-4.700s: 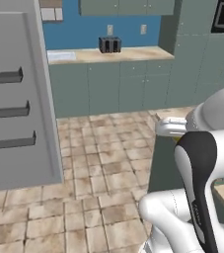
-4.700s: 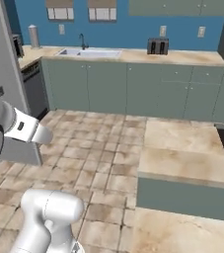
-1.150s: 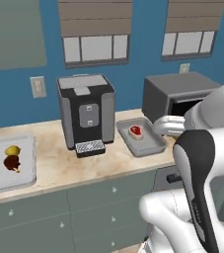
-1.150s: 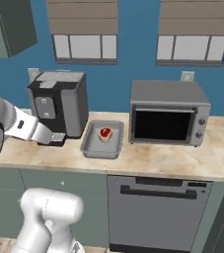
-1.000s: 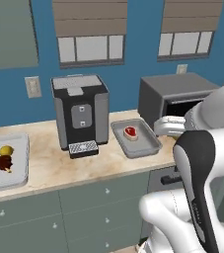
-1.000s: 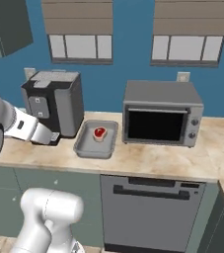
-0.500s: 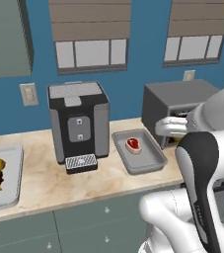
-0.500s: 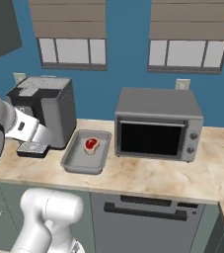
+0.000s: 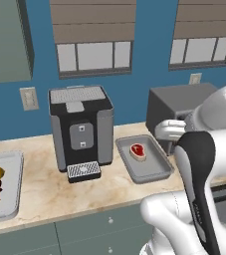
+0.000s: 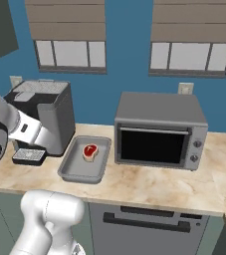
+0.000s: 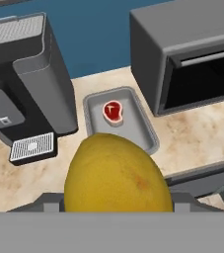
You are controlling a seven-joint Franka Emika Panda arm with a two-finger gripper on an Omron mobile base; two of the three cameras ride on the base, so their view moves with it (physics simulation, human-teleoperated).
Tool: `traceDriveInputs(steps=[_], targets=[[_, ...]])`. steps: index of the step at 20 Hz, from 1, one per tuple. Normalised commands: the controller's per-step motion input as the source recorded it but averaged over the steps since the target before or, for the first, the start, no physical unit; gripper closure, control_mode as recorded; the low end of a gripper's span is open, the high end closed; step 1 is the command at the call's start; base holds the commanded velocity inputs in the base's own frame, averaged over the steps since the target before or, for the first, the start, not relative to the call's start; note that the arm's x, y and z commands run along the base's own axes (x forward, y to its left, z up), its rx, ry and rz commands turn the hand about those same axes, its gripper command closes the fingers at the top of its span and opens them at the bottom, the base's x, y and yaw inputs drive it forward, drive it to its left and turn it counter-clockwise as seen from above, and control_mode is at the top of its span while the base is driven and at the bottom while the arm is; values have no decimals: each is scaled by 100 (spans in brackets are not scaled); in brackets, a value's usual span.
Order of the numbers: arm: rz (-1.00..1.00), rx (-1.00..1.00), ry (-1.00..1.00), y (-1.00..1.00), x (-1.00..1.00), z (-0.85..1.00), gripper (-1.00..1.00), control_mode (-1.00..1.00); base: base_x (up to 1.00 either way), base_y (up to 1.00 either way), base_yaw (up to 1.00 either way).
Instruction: Place one lemon and one steak in each tupperware on the nearby counter, to pack two identical lunches.
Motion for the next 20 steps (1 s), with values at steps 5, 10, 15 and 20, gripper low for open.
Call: traceDriveInputs(steps=[5, 10, 15, 20], targets=[[0, 0, 21, -20, 33, -67, 100, -100, 0, 0, 0], [0, 0, 22, -6, 49, -69, 100, -100, 0, 0, 0], [0, 0, 12, 0, 61, -67, 100, -100, 0, 0, 0], [0, 0, 0, 0, 46, -41, 100, -100, 0, 0, 0]])
